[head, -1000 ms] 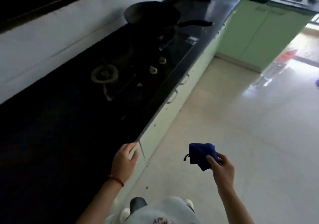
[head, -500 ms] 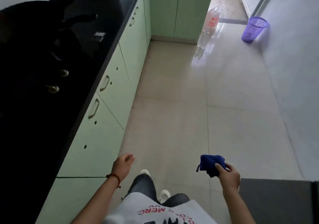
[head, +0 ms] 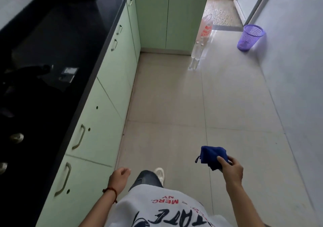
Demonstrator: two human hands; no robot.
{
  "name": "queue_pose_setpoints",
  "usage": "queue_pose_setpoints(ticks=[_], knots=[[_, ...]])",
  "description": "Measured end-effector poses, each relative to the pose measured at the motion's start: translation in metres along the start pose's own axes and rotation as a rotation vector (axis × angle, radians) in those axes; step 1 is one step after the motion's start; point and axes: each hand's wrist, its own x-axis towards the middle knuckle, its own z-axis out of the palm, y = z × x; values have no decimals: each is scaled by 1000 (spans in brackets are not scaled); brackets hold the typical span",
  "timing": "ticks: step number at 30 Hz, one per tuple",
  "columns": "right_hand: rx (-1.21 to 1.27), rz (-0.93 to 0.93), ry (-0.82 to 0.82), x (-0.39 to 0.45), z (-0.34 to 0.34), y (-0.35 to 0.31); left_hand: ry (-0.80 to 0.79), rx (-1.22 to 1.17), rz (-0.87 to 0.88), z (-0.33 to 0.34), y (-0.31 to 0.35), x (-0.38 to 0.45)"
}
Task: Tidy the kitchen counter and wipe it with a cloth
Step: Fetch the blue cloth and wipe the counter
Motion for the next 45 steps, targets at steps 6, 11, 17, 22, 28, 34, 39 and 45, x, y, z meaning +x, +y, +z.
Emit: queue_pose_setpoints(ticks=[6,11,17,22,28,34,39,45], knots=[[20,9,12,62,36,-58,-27,45,159,-4,149,74],[21,69,41,128,52,-98,-8,14,276,2,257,135],[-21,77,11,233,77,-172,50,-44,221,16,339,193],[-109,13,-103,303,115,-262,117,-87,144,16,376,214],[-167,-133,-288,349,198,-363,252,-181,33,-10,396,247],[-219,-179,-413,384,304,-424,331,-258,-46,-47,421,314],[-239,-184,-441,402,382,-470,338,-269,-61,-86,480,381],[-252,-212,-510,415,462,-529,357,-281,83,-154,572,448]])
